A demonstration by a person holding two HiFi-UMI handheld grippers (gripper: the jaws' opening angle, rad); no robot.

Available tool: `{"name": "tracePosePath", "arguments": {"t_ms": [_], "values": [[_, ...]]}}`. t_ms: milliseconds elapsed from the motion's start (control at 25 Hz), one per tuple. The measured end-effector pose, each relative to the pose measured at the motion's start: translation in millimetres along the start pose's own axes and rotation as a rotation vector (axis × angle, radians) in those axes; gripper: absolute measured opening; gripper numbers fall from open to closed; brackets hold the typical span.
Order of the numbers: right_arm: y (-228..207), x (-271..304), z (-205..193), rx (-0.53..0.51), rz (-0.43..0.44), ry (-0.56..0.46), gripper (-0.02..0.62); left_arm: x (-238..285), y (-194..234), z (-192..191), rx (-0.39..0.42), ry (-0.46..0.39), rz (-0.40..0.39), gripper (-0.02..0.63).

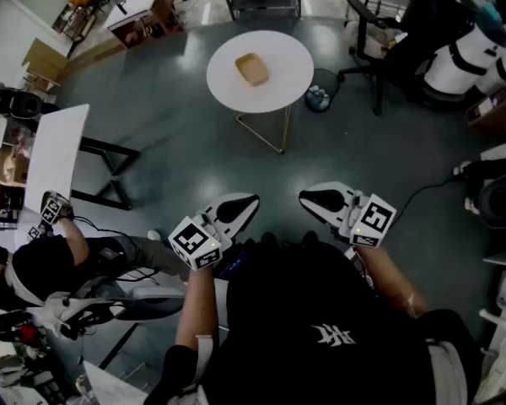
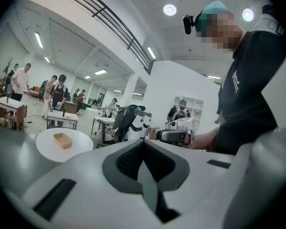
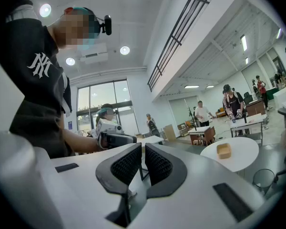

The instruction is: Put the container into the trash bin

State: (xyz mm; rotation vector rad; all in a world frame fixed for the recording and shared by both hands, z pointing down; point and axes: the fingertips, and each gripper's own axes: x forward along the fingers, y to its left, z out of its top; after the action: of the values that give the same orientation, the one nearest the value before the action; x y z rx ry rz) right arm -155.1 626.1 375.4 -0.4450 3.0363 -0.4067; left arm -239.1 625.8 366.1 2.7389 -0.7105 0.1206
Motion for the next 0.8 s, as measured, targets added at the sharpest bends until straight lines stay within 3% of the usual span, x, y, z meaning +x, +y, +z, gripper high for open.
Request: {"name": "tracePosePath", "arguments": {"t_ms": [160, 800], "values": [[2.3, 12.6, -4.4, 0.006, -0.046, 0.0, 0.048, -14.5, -0.3, -7.3, 0.016, 0.038, -0.031, 0.003], [12.6, 59.1, 3.7, -0.004, -0.176, -0.024, 0.049, -70.5, 55.6, 6.9, 0.011, -0.002, -0.082, 0.003]]}}
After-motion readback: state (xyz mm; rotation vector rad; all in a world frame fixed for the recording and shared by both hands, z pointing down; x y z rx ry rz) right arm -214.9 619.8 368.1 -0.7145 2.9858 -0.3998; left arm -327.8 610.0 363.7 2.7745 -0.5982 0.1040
